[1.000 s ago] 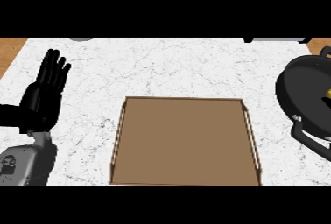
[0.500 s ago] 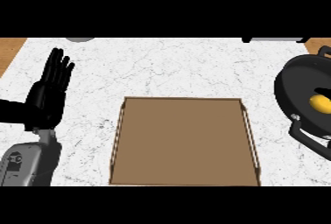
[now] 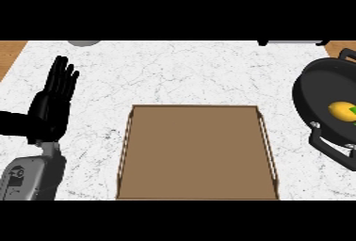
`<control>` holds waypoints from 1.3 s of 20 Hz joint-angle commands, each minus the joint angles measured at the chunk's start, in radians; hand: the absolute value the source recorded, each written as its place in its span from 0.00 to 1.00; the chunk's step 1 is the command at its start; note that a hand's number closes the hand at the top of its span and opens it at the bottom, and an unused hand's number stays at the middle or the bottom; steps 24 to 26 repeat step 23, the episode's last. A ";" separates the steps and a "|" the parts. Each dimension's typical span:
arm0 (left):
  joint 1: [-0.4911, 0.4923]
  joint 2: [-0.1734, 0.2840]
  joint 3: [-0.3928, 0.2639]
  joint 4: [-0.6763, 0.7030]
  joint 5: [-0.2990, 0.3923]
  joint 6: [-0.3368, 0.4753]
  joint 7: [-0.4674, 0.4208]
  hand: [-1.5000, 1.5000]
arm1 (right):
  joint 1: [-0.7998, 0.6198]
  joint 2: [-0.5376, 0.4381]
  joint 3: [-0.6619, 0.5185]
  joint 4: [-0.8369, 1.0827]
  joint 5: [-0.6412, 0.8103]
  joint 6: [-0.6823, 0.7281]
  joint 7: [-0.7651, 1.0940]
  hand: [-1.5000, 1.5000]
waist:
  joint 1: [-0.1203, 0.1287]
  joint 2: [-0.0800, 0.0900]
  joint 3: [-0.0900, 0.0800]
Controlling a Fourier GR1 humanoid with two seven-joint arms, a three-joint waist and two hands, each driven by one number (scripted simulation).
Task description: Pick the lemon from the tray and place it in the pot
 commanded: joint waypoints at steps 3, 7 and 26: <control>0.049 0.027 0.028 -0.026 0.019 -0.045 -0.025 0.50 | 0.062 -0.076 -0.097 0.031 -0.131 0.064 -0.096 0.00 | 0.005 0.001 0.000; -0.060 -0.001 -0.009 -0.068 -0.024 0.041 0.112 0.50 | 0.097 -0.156 -0.160 0.158 -0.191 0.129 -0.200 0.00 | 0.009 0.003 0.002; -0.017 -0.012 -0.010 -0.041 -0.018 -0.015 0.039 0.50 | 0.302 -0.412 -0.261 0.435 -0.302 0.351 -0.409 0.00 | 0.013 0.006 0.005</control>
